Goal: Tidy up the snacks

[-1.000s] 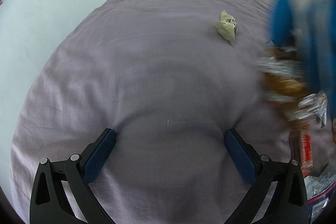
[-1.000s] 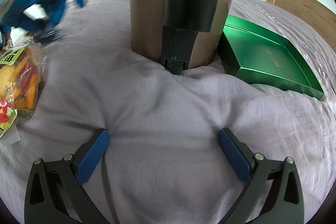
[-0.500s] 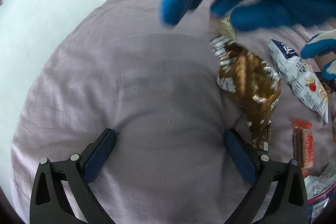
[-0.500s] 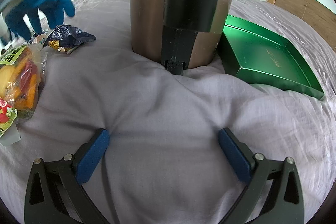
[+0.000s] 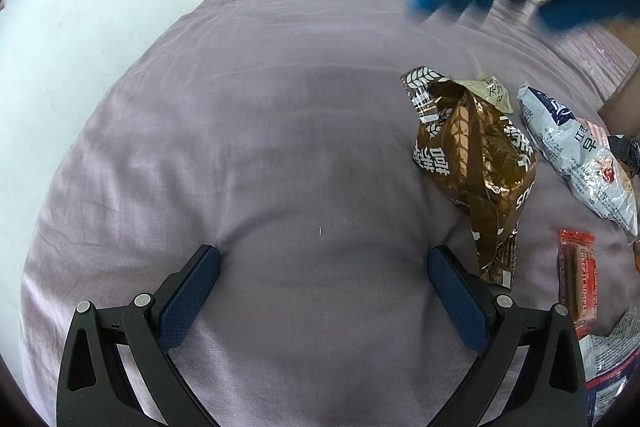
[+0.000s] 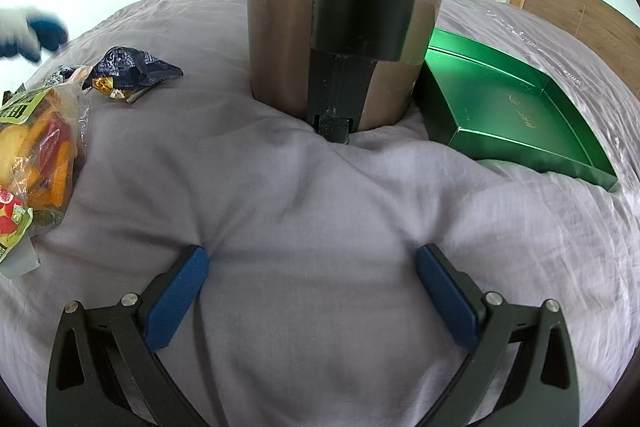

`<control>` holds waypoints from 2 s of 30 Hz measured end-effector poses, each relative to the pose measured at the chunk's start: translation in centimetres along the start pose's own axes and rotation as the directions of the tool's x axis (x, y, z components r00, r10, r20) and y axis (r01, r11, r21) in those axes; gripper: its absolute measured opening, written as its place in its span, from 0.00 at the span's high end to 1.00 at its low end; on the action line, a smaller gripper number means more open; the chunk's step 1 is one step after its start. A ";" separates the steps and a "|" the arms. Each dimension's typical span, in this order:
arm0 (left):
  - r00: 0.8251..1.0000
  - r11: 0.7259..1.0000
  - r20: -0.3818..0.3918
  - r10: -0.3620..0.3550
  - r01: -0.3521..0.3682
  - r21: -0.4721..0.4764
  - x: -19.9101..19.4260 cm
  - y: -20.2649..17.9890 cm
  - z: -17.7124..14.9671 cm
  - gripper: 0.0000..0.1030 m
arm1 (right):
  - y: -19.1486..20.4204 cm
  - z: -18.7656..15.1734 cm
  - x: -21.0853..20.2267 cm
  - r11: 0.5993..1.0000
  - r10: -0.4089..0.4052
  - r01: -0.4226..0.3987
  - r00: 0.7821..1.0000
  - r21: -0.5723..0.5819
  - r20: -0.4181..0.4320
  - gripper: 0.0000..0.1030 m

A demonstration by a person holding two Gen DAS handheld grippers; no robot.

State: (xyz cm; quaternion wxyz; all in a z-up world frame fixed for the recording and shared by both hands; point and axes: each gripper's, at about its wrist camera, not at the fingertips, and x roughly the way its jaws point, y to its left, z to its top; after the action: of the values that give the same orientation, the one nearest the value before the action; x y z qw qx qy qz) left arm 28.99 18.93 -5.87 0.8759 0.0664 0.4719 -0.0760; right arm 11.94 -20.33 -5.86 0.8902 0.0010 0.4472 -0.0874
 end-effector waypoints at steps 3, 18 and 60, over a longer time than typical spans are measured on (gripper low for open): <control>1.000 1.000 0.000 0.000 0.000 0.000 0.0 0.1 0.0 0.01 | 0.0 0.0 0.0 1.000 0.000 0.000 1.000 0.000 0.000 0.00; 1.000 1.000 0.000 0.000 0.000 -0.001 0.0 0.0 0.0 0.01 | 0.0 0.0 0.1 1.000 0.000 0.000 1.000 0.000 0.000 0.00; 0.990 0.994 0.139 -0.037 0.051 -0.094 -12.4 -0.7 -4.7 0.01 | -0.7 1.2 -7.3 0.993 0.117 -0.118 0.992 0.031 0.042 0.00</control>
State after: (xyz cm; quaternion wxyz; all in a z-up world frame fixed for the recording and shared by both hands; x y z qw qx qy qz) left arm 18.30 20.00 1.94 0.9065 0.0080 0.4151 -0.0767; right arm 8.51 -20.00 0.76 0.9024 0.0402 0.4270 -0.0424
